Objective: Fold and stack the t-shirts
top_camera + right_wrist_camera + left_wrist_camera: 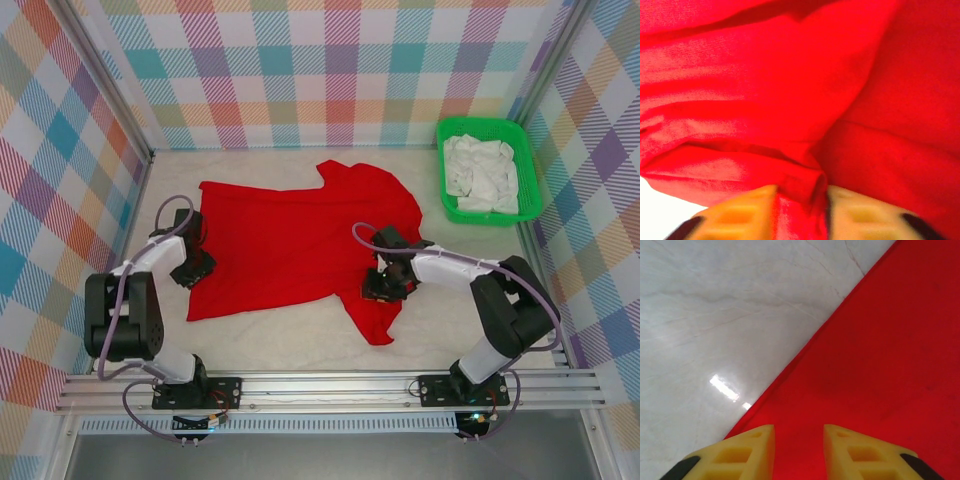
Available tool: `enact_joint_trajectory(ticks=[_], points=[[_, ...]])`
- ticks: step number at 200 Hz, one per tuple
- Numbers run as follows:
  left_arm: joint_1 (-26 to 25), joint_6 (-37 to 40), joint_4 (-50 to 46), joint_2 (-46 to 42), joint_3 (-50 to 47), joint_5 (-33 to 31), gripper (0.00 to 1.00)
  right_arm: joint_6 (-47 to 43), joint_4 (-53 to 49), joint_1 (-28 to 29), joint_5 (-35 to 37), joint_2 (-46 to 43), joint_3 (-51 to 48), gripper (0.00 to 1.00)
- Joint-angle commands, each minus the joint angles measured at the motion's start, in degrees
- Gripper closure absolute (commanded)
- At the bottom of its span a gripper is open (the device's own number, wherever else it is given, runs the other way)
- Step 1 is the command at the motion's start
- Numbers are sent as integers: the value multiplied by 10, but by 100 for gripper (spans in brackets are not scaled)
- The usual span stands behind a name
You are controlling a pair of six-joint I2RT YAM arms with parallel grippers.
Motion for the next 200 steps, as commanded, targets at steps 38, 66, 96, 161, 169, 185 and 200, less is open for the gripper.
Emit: enact_joint_trajectory(ticks=[38, 66, 96, 161, 169, 185, 200], points=[[-10, 7, 46, 61, 15, 12, 76, 10, -58, 33, 29, -62, 9, 98], [-9, 9, 47, 67, 13, 6, 77, 16, -68, 51, 17, -121, -8, 100], [-9, 11, 51, 74, 11, 5, 79, 23, -58, 71, -26, -165, -33, 100], [-13, 12, 59, 82, 4, 10, 81, 48, -68, 171, -42, -168, -56, 89], [-14, 13, 58, 83, 4, 10, 81, 55, -64, 187, -41, -162, -59, 85], [-16, 13, 58, 84, 4, 10, 81, 69, -61, 216, -34, -149, -60, 74], [-17, 14, 57, 86, 5, 10, 81, 79, -62, 237, -23, -140, -56, 64]])
